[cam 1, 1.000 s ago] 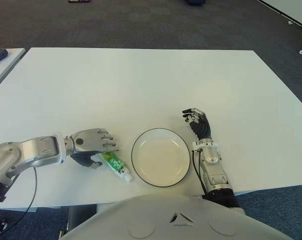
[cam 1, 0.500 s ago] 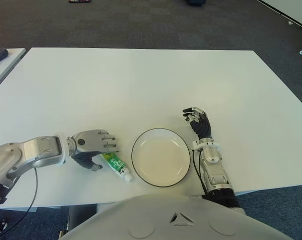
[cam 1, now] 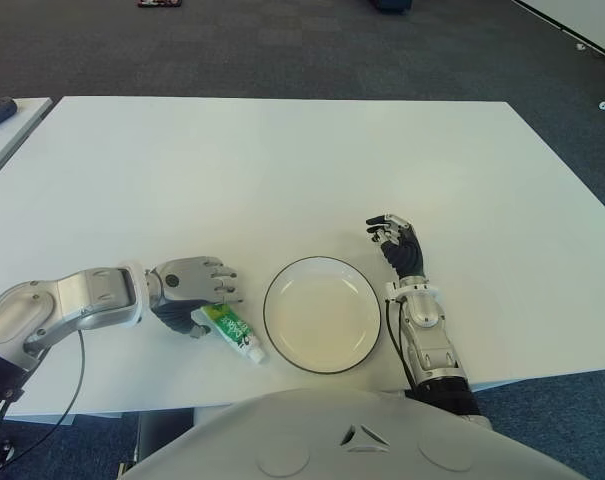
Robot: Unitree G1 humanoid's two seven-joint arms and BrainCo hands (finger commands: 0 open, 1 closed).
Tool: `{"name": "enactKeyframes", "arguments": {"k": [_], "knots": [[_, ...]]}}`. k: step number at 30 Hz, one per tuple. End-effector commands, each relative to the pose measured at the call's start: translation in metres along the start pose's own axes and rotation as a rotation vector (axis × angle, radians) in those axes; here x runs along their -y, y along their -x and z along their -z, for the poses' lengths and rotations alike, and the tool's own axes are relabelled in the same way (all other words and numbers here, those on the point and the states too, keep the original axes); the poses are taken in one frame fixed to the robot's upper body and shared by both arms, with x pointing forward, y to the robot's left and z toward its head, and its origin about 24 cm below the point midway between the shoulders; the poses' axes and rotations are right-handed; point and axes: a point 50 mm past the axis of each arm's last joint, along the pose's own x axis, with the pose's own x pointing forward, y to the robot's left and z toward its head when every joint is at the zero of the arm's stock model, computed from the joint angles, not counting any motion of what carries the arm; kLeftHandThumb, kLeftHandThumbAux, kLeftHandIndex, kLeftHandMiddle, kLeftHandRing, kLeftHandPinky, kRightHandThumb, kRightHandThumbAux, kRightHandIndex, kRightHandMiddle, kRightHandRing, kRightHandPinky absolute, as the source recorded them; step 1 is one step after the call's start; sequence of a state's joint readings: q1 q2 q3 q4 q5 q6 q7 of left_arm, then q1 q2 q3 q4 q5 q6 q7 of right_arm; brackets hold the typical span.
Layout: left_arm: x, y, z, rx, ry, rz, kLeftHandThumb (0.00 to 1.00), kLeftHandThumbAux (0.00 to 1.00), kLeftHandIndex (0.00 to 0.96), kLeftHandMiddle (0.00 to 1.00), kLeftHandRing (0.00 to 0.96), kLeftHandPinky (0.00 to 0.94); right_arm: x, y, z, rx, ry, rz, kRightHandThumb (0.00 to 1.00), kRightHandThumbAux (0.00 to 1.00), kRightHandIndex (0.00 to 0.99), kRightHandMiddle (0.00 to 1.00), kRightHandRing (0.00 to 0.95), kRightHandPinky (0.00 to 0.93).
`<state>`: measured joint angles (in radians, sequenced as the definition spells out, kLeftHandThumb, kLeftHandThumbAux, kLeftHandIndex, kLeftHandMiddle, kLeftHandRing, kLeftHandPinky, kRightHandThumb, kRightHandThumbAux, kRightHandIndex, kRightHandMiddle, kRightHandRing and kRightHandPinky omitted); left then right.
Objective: Put the toothpaste on the table into the plate.
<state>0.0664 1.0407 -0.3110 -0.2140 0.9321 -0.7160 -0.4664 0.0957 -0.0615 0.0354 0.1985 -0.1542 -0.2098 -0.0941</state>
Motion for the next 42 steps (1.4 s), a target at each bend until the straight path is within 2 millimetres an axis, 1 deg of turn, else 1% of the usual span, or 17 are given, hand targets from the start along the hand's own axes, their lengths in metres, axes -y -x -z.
{"name": "enactKeyframes", "arguments": {"k": [1, 4, 7, 9, 10, 12, 13, 16, 21, 31, 36, 42], "knots": [[0.022, -0.016, -0.009, 0.011, 0.039, 0.069, 0.382, 0.313, 0.066, 0.133, 0.104, 0.134, 0.002, 0.0, 0.0, 0.0, -0.003, 0.01, 0.706, 0.736, 0.413, 0.406, 0.399, 0.42], [0.027, -0.019, -0.01, -0.002, 0.051, 0.014, 0.377, 0.315, 0.09, 0.153, 0.123, 0.154, 0.002, 0.001, -0.001, 0.005, -0.005, 0.012, 0.707, 0.736, 0.414, 0.409, 0.4, 0.422], [0.03, -0.019, -0.01, -0.01, 0.031, -0.06, 0.363, 0.329, 0.134, 0.202, 0.165, 0.19, 0.002, 0.001, -0.001, 0.009, -0.006, 0.013, 0.708, 0.736, 0.414, 0.413, 0.404, 0.426], [0.038, -0.021, -0.011, -0.034, 0.013, -0.116, 0.361, 0.343, 0.155, 0.221, 0.184, 0.215, 0.003, 0.001, -0.002, 0.011, -0.008, 0.013, 0.708, 0.736, 0.415, 0.415, 0.406, 0.428], [0.046, -0.023, -0.012, -0.054, 0.014, -0.146, 0.361, 0.347, 0.161, 0.226, 0.19, 0.222, 0.003, 0.001, -0.002, 0.012, -0.008, 0.013, 0.708, 0.736, 0.415, 0.415, 0.406, 0.428], [0.057, -0.026, -0.014, -0.083, 0.016, -0.188, 0.385, 0.37, 0.187, 0.248, 0.214, 0.25, 0.004, 0.002, -0.002, 0.012, -0.007, 0.013, 0.708, 0.736, 0.415, 0.415, 0.407, 0.428], [0.061, -0.027, -0.015, -0.093, 0.016, -0.203, 0.412, 0.38, 0.198, 0.257, 0.223, 0.255, 0.004, 0.002, -0.002, 0.012, -0.007, 0.013, 0.707, 0.736, 0.415, 0.414, 0.406, 0.427], [0.067, -0.032, -0.016, -0.116, 0.025, -0.242, 0.458, 0.391, 0.223, 0.274, 0.235, 0.26, 0.004, 0.003, -0.002, 0.01, -0.003, 0.013, 0.707, 0.736, 0.415, 0.41, 0.403, 0.422], [0.069, -0.042, -0.016, -0.143, 0.007, -0.308, 0.502, 0.407, 0.271, 0.296, 0.253, 0.277, 0.006, 0.003, -0.002, 0.011, -0.003, 0.012, 0.706, 0.735, 0.415, 0.406, 0.399, 0.421], [0.077, -0.051, -0.02, -0.171, -0.045, -0.429, 0.518, 0.449, 0.34, 0.367, 0.328, 0.336, 0.007, 0.005, -0.003, 0.013, -0.004, 0.022, 0.702, 0.735, 0.415, 0.406, 0.407, 0.438], [0.081, -0.053, -0.021, -0.175, -0.037, -0.435, 0.529, 0.466, 0.353, 0.371, 0.329, 0.332, 0.007, 0.006, -0.003, 0.01, 0.0, 0.029, 0.7, 0.735, 0.414, 0.407, 0.409, 0.436], [0.082, -0.054, -0.02, -0.182, -0.026, -0.437, 0.579, 0.483, 0.341, 0.353, 0.309, 0.321, 0.008, 0.006, -0.003, 0.007, 0.003, 0.034, 0.699, 0.736, 0.413, 0.408, 0.412, 0.437]]}}
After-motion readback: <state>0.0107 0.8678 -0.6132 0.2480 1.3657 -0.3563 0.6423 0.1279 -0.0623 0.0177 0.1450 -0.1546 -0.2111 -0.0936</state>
